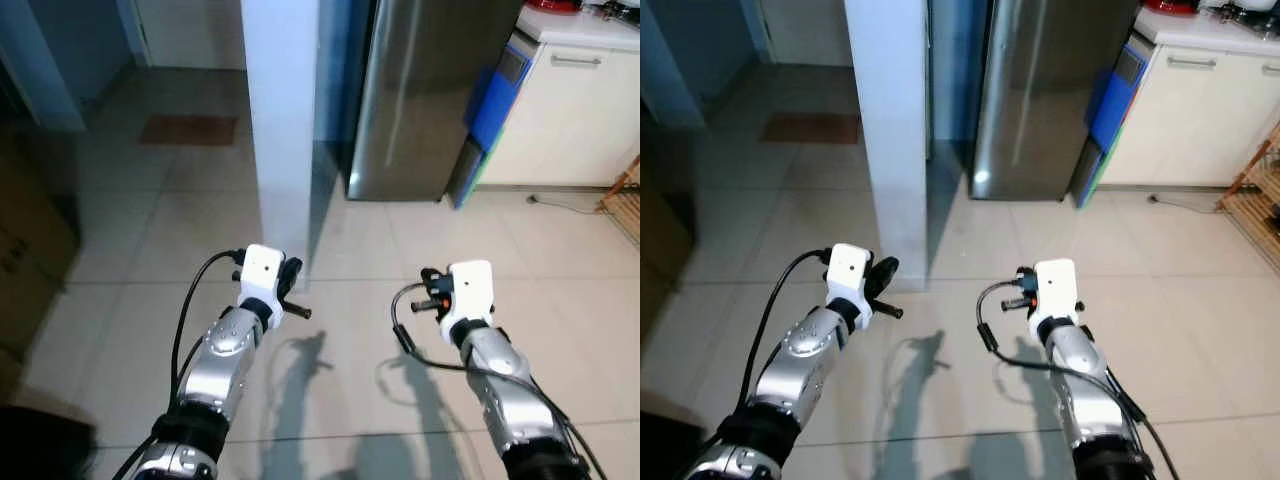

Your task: Setting the table

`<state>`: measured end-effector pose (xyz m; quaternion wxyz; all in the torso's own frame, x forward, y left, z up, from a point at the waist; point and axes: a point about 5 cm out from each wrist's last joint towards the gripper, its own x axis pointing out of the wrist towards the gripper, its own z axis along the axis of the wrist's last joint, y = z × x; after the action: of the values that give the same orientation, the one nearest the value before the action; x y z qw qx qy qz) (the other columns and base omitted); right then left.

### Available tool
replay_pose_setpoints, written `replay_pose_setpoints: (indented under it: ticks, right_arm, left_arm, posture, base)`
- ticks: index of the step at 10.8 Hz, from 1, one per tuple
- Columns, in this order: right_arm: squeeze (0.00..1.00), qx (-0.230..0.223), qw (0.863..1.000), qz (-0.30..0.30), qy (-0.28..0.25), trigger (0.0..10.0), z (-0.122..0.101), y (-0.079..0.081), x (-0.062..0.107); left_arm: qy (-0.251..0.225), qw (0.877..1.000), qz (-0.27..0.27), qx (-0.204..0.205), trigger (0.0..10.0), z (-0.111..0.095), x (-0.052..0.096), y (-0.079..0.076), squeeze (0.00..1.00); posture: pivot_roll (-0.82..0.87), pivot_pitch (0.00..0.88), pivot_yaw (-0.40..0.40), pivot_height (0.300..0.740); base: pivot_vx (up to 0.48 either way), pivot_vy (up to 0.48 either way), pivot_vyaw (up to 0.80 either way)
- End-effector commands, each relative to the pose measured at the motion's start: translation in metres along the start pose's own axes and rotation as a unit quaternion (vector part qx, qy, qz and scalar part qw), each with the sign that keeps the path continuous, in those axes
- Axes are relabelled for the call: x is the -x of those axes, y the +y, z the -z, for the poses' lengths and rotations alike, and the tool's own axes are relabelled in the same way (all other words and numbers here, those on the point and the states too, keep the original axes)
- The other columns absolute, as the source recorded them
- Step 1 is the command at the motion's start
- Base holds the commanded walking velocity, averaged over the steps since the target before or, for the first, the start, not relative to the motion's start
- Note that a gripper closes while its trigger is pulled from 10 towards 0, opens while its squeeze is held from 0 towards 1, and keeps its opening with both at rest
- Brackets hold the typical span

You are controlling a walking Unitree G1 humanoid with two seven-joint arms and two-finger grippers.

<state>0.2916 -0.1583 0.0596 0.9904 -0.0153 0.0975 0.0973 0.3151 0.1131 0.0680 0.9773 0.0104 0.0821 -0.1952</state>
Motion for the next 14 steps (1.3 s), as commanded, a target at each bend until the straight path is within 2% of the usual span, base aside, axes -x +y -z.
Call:
replay_pose_setpoints:
  ticks: [1, 5, 7, 9, 14]
  right_arm:
    - [0.00, -0.015, 1.000, -0.012, 0.009, 10.0, 0.001, 0.004, -0.002]
    - [0.00, -0.012, 1.000, -0.012, 0.008, 10.0, 0.001, 0.004, -0.003]
    - [0.00, 0.014, 1.000, -0.003, -0.008, 10.0, -0.006, -0.003, 0.006]
    - [0.00, 0.018, 0.999, 0.030, 0.002, 10.0, 0.001, -0.017, 0.016]
    - [0.00, 0.026, 0.998, 0.048, -0.006, 10.0, 0.000, -0.018, 0.028]
  left_arm:
    - [-0.007, 1.000, 0.015, -0.016, 10.0, -0.005, -0.005, -0.006, 0.00]
    - [-0.008, 1.000, 0.017, -0.019, 10.0, -0.006, -0.007, -0.006, 0.00]
    - [-0.008, 1.000, 0.025, -0.016, 10.0, -0.006, -0.010, -0.006, 0.00]
    - [-0.008, 0.999, 0.050, -0.021, 10.0, -0.010, -0.018, -0.016, 0.00]
    - [-0.008, 0.996, 0.081, -0.023, 10.0, -0.011, -0.028, -0.031, 0.00]
  posture:
    - [0.03, 0.000, -0.032, 0.740]
    - [0.03, 0.000, -0.030, 0.740]
    - [0.00, 0.000, -0.017, 0.740]
    - [-0.04, 0.000, 0.008, 0.740]
    - [-0.10, 0.000, 0.044, 0.740]
  base:
    - [0.000, 0.000, 0.00]
    - [0.000, 0.000, 0.00]
    - [0.000, 0.000, 0.00]
    - [0.000, 0.000, 0.00]
    - [0.000, 0.000, 0.00]
